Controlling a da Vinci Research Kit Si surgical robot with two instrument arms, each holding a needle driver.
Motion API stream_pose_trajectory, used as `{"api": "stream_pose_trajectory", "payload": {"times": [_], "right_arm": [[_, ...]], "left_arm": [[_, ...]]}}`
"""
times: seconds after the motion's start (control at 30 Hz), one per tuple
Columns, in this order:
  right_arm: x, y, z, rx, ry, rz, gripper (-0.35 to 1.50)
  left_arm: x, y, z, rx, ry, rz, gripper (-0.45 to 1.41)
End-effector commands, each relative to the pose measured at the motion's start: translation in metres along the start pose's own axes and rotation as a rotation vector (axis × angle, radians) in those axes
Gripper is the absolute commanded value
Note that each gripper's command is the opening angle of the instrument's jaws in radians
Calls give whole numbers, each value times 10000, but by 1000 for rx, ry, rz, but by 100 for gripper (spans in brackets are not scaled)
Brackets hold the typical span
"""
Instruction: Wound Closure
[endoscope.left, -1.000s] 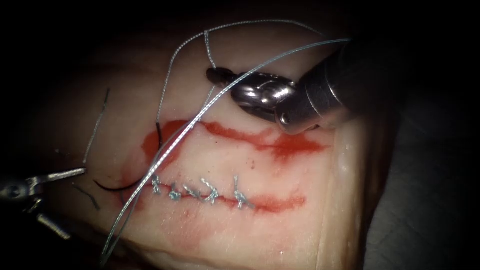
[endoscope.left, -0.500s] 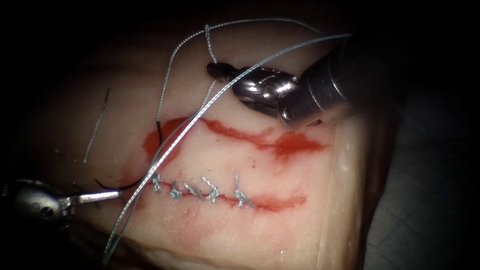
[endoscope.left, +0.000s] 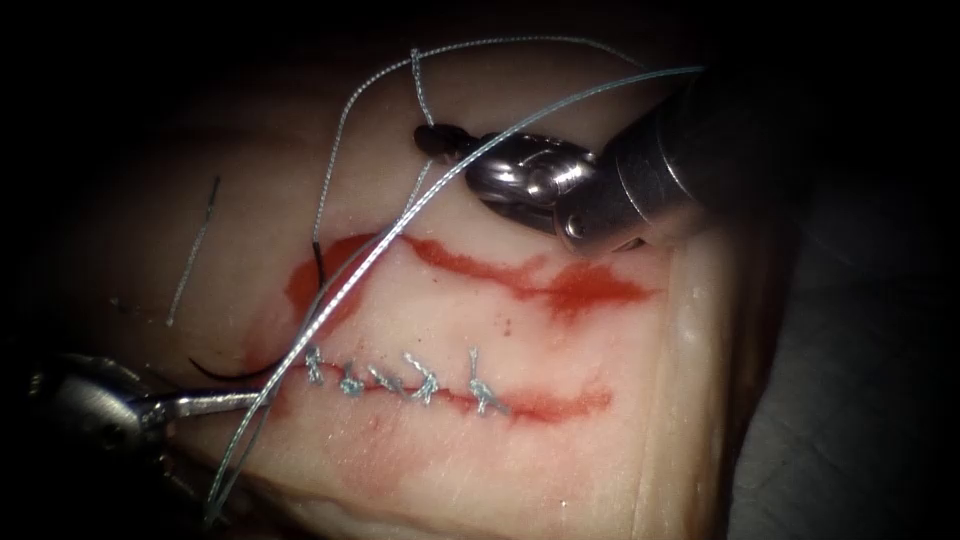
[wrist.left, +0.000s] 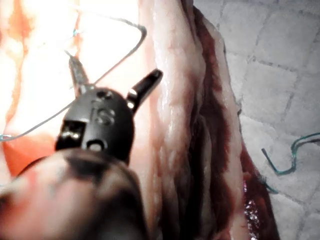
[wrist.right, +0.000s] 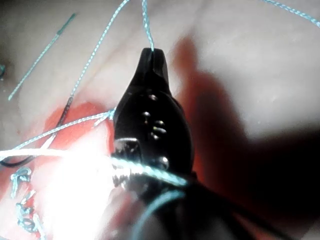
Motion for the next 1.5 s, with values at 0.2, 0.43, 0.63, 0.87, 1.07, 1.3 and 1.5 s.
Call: {"api": "stream_pose_trajectory", "payload": {"times": [0.2, 0.43, 0.63, 0.87, 1.07, 1.3, 1.5], "right_arm": [[2, 7, 8, -4, -2, -5, -35], [2, 7, 8, -4, -2, 1, -35], [1, 8, 7, -4, -1, 3, -35], [-5, 7, 7, -8, -4, 7, -35], [-10, 3, 8, -5, -7, 8, -35], [-13, -2, 4, 11, -20, 7, -35], [-14, -9, 2, 31, -32, 2, -35]], "left_arm": [[-2, 3, 10, -15, -5, 8, 57], [2, 5, 15, -47, -42, -67, 2], [11, 5, 9, -39, -89, -252, -45], [22, -13, 8, -24, -89, -424, -45], [26, -23, 4, -15, -92, -489, -45], [28, -31, -4, -6, -95, -572, -45], [37, -47, -10, 9, -93, -707, -45]]}}
